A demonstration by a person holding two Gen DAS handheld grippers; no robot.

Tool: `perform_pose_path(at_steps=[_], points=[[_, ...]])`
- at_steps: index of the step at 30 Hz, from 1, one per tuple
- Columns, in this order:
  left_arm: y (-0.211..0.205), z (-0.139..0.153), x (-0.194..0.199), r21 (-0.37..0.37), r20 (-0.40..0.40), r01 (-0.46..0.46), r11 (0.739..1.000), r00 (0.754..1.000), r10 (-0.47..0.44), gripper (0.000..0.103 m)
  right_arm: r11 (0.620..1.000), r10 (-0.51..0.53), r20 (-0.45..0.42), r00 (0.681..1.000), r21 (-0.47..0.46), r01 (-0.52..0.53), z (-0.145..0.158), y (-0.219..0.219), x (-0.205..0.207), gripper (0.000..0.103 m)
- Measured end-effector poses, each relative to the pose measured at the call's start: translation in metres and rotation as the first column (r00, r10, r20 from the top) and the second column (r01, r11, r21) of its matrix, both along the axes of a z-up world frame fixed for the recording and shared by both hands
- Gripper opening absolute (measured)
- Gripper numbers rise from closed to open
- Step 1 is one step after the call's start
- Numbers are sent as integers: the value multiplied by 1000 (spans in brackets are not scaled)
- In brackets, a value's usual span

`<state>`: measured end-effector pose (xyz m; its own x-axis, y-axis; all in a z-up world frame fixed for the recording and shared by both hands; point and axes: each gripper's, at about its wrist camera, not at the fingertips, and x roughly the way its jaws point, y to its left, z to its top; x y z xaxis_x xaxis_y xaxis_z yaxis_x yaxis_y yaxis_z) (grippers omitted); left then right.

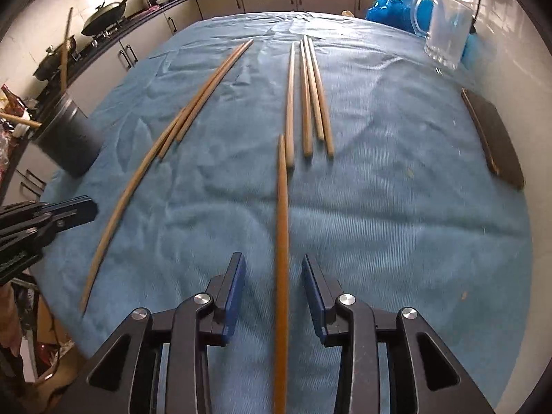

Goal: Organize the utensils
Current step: 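Close the right gripper on a wooden chopstick while the left gripper grasps another, then lift the chopstick in the right gripper over the black cup while the left carries one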

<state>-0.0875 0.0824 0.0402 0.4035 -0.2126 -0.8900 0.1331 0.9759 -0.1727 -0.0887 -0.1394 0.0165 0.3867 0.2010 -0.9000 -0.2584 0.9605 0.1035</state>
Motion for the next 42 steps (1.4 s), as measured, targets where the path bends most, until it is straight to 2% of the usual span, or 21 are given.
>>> perform_pose_path(at_steps=[3,6,13,18,22,25,29,31,32,37,42], points=[[-4,-11,24,45,-2,-24,999,1000,24,6,1000,0,-24,1000,-21,-1,-1,4,20,29],[-3,-16,41,50,-4,-38,998,999,39,6,999,-13,-41,999,-36,11,-2,4,32,25],[1,-14,53,16,-35,-48,999,998,49,6,998,-30,-83,996,-60,25,-1,9,57,25],[7,-6,53,-78,-48,-52,996,998,48,6,998,-32,-112,993,-57,25,-1,13,66,25],[4,-7,55,-58,-49,-39,998,998,36,6,998,-24,-109,994,-65,17,-2,14,67,25],[3,-9,55,-83,-61,-31,996,998,26,6,998,-31,-117,993,-61,24,-1,14,67,25],[8,-4,52,-181,-61,-32,983,998,21,6,999,-36,-123,992,-42,31,-1,11,66,25],[5,-2,52,-157,-49,-23,987,999,15,10,999,-38,-122,992,-36,34,-1,9,66,25],[1,-4,53,-122,-49,-14,992,999,8,13,999,-39,-121,992,-35,35,-2,9,67,25],[-10,-15,60,-49,-73,-6,999,997,3,13,999,-38,-121,992,-41,33,-1,9,66,25],[-10,-16,69,-40,-81,-15,999,997,11,13,998,-33,-140,990,-53,25,-1,10,67,25]])
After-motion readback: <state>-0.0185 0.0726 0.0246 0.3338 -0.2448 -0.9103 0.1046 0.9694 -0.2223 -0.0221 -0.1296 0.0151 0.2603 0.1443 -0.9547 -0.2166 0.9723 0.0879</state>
